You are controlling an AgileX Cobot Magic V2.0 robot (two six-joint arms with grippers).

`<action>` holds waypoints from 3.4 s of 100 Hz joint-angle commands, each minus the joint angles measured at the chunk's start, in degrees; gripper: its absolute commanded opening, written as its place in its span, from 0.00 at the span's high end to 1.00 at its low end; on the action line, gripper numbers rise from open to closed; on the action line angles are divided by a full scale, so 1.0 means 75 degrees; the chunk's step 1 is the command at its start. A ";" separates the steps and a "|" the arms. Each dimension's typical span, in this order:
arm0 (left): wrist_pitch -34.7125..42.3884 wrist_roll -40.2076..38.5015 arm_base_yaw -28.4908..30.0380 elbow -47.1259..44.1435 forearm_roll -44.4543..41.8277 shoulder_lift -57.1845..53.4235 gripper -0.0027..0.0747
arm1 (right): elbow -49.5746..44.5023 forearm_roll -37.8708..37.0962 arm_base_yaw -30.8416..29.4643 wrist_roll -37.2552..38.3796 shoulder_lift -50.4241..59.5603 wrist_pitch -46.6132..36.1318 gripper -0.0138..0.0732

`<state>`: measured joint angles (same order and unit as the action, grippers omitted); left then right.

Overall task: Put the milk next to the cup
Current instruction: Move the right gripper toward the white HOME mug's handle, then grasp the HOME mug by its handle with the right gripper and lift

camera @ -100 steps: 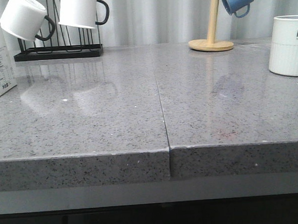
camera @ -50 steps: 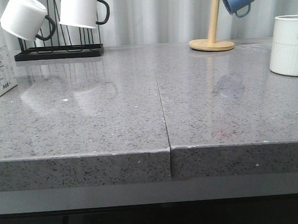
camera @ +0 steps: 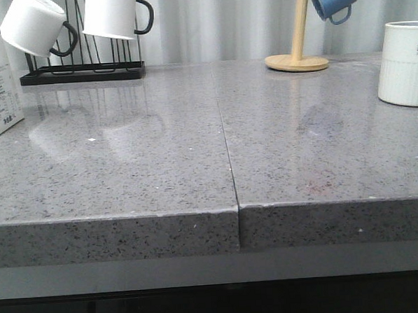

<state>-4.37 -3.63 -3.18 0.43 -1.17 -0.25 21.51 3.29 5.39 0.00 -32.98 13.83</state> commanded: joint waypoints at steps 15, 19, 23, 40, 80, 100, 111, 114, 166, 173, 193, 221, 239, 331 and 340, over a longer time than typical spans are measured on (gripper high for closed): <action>0.0645 0.0006 0.0018 -0.0390 0.0071 -0.0244 0.99 | 0.0287 0.0038 0.0006 -0.0061 -0.0591 -0.1070 0.86; 0.0645 0.0006 0.0018 -0.0390 0.0071 -0.0244 0.99 | 0.0287 0.0038 0.0006 -0.0061 -0.0591 -0.1033 0.76; 0.0645 0.0006 0.0018 -0.0390 0.0071 -0.0244 0.99 | 0.0287 0.0038 0.0006 -0.0061 -0.0591 -0.1000 0.67; 0.0645 0.0006 0.0018 -0.0390 0.0071 -0.0244 0.99 | 0.0287 0.0038 0.0006 -0.0061 -0.0591 -0.1129 0.27; 0.0645 0.0006 0.0018 -0.0390 0.0071 -0.0244 0.99 | 0.0287 0.0031 -0.1528 -0.0076 -0.1743 -0.2648 0.35; 0.0645 0.0006 0.0018 -0.0390 0.0071 -0.0244 0.99 | 0.0444 0.0031 -0.1999 -0.0085 -0.2962 -0.3794 0.35; 0.0645 0.0006 0.0018 -0.0390 0.0071 -0.0244 0.99 | 0.0796 -0.0114 -0.2038 -0.0091 -0.3673 -0.4234 0.35; 0.0645 0.0006 0.0018 -0.0390 0.0071 -0.0244 0.99 | 0.0894 -0.0162 -0.2038 -0.0091 -0.3908 -0.4354 0.35; 0.0645 0.0006 0.0018 -0.0390 0.0071 -0.0244 0.99 | 0.2368 -0.0332 -0.2038 -0.0091 -0.6622 -0.5852 0.35; 0.0645 0.0006 0.0018 -0.0390 0.0071 -0.0244 0.99 | 0.2507 -0.0368 -0.2038 -0.0137 -0.6907 -0.6107 0.35; 0.0645 0.0006 0.0018 -0.0390 0.0071 -0.0244 0.99 | 0.3005 -0.0376 -0.2064 -0.0235 -0.7700 -0.6482 0.35; 0.0645 0.0006 0.0018 -0.0390 0.0071 -0.0244 0.99 | 0.3345 -0.0791 -0.2064 -0.0235 -0.8331 -0.7153 0.57; 0.0645 0.0006 0.0018 -0.0390 0.0071 -0.0244 0.99 | 0.3345 -0.0840 -0.2064 -0.0229 -0.8296 -0.7250 0.94; 0.0645 0.0006 0.0018 -0.0390 0.0071 -0.0244 0.99 | 0.3487 0.1166 0.0898 -0.1697 -0.7677 -0.7257 0.97; 0.0645 0.0006 0.0018 -0.0390 0.0071 -0.0244 0.99 | 0.3633 0.1336 0.1224 -0.1949 -0.7685 -0.7101 0.97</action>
<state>-4.37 -3.63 -3.18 0.43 -1.17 -0.25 46.00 12.32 12.75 -12.64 -93.31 -35.68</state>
